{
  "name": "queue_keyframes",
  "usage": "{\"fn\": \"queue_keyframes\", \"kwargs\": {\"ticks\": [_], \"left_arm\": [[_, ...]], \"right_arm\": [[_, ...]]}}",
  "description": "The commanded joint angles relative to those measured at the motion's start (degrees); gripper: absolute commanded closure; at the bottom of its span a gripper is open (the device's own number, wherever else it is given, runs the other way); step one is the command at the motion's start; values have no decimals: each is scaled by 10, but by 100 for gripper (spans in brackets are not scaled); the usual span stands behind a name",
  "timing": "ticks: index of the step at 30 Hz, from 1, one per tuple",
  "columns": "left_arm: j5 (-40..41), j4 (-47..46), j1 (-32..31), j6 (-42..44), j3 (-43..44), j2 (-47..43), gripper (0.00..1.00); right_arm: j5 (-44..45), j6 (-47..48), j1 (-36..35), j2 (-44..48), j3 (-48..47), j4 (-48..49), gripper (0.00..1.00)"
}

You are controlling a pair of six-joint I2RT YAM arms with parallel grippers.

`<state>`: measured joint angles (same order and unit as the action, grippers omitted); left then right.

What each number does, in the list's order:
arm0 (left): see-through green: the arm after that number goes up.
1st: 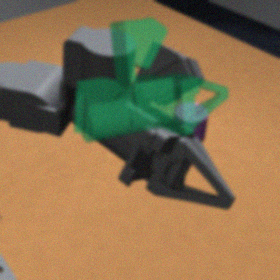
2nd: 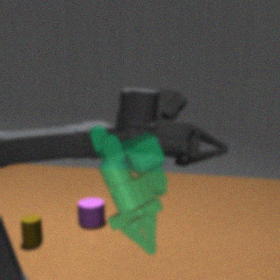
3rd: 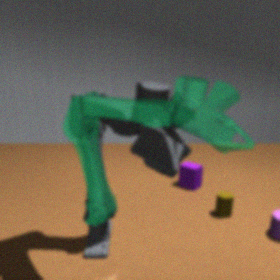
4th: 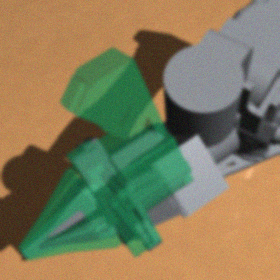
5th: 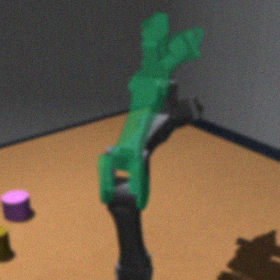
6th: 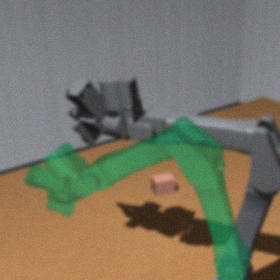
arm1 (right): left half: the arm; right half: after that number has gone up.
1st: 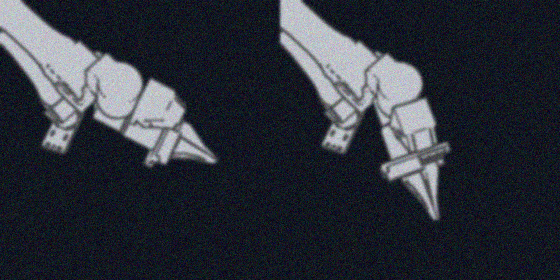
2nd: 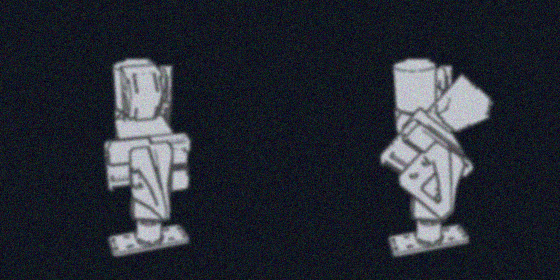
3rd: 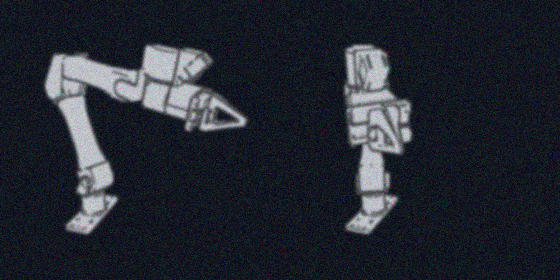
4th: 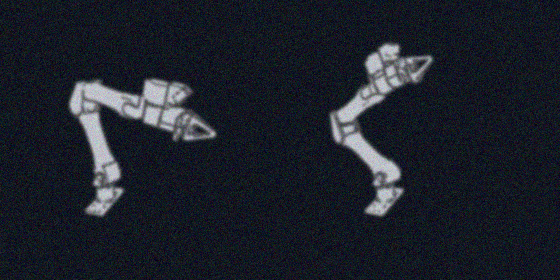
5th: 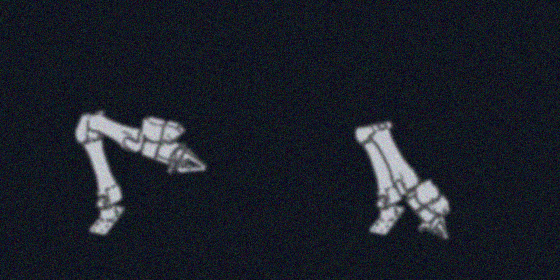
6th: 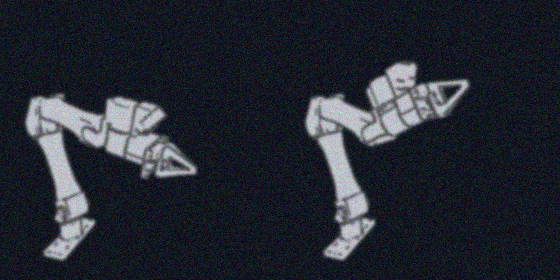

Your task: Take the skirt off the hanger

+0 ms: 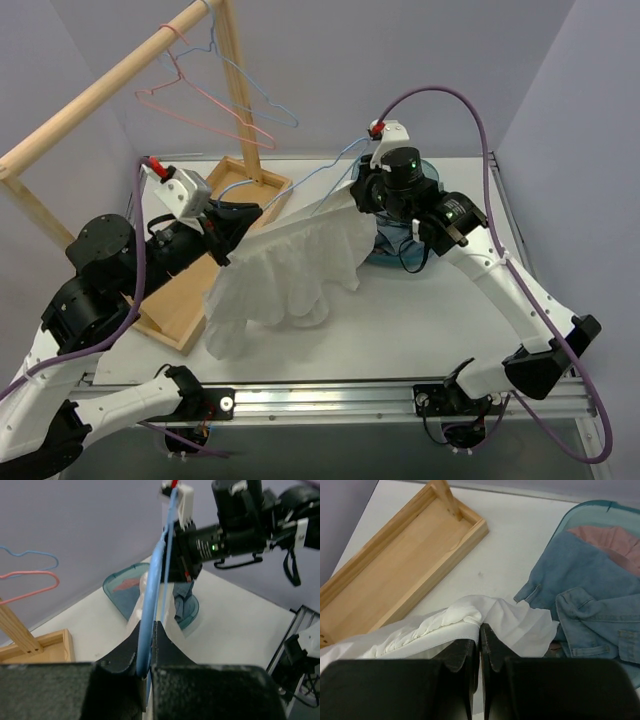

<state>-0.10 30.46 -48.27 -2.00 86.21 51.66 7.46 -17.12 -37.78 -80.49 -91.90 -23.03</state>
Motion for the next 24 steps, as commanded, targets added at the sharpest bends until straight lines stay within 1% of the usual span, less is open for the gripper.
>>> {"fn": "queue_keyframes", "kwargs": {"ticks": [1, 2, 3, 4, 5, 6, 8, 12, 13, 14, 15, 16, 18, 20, 22, 23, 24], "left_arm": [[54, -108, -2, -34, 10, -25, 98], [65, -151, -2, -48, -2, -25, 98], [73, -177, -2, -51, -10, -24, 98], [81, -200, -2, -54, -17, -22, 98], [82, -241, -2, -63, -23, -18, 98], [82, -257, -2, -66, -23, -12, 98], [81, -292, -2, -83, -17, 11, 98], [79, -372, -2, -106, -16, 50, 98], [78, -386, -2, -107, -16, 57, 98], [77, -405, -2, -108, -15, 64, 98], [78, -413, -2, -108, -9, 79, 98], [77, -418, -2, -109, -5, 87, 98], [70, -434, -2, -108, 5, 105, 98], [67, -435, -1, -110, 29, 115, 98], [51, -430, -1, -115, 49, 121, 98], [45, -427, -1, -121, 64, 121, 98], [38, -423, -2, -127, 70, 117, 98]], "right_arm": [[-29, 3, 31, 46, 68, 58, 100], [-73, -4, 30, 68, 87, 70, 100], [-105, -11, 30, 80, 107, 98, 100], [-127, -18, 28, 91, 145, 113, 100], [-144, -33, 25, 116, 165, 127, 100], [-157, -40, 17, 130, 183, 152, 100], [-157, -55, 12, 160, 223, 163, 100], [-217, -94, 10, 184, 272, 216, 100], [-247, -97, -2, 184, 277, 221, 100], [-251, -97, -13, 180, 278, 223, 100], [-250, -91, -27, 177, 275, 218, 100], [-216, -88, -62, 176, 270, 210, 100], [-178, -85, -90, 175, 261, 188, 100], [-163, -87, -95, 180, 262, 181, 100], [-126, -88, -95, 189, 263, 162, 100], [-90, -79, -92, 193, 259, 153, 100], [-75, -71, -90, 192, 250, 130, 100]]}}
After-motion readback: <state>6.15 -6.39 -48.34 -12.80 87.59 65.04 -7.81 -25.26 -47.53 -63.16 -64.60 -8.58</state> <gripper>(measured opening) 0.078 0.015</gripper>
